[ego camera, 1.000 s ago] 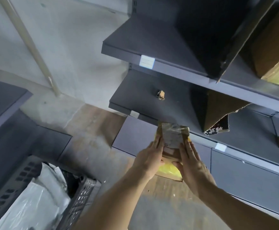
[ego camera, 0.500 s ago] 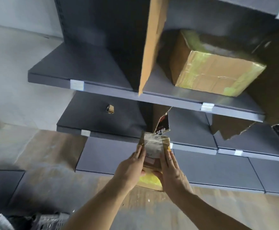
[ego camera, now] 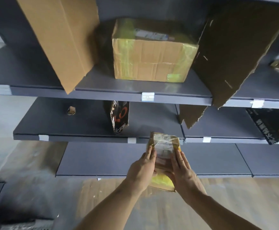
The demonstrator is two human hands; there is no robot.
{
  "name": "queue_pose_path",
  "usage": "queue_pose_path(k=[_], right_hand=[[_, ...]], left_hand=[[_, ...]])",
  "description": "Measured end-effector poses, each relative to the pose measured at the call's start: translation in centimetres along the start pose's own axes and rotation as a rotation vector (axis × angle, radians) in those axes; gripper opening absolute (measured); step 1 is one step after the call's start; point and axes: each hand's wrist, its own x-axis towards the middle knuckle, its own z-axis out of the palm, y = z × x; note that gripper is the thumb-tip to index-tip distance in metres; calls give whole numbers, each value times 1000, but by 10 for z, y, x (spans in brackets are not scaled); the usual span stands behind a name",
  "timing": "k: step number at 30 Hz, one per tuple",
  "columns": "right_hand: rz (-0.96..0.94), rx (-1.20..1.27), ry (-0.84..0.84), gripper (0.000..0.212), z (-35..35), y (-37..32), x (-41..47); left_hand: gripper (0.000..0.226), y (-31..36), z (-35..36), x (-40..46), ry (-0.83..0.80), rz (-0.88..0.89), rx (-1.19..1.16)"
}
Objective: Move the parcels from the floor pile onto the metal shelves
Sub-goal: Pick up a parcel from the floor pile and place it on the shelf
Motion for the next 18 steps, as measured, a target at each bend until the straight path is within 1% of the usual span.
queue_pose_path(k=[3,6,14,16,18], right_hand=[[-14,-12,-20,79,-4,22,1],[-21,3,-41,77,-2,29,1],[-30,14,-42,78,1,18,24],[-31,5,-40,79,0,15,31],[-36,-2,-41,79,0,13,38]], left_hand=[[84,18,5,10,12,-8,3],[83,23,6,13,-14,-15,-7],[82,5,-3,26,-9,-13,-12],[81,0,-3,29,14,-23,-22],[84,-8,4,33,99,-22,-3]])
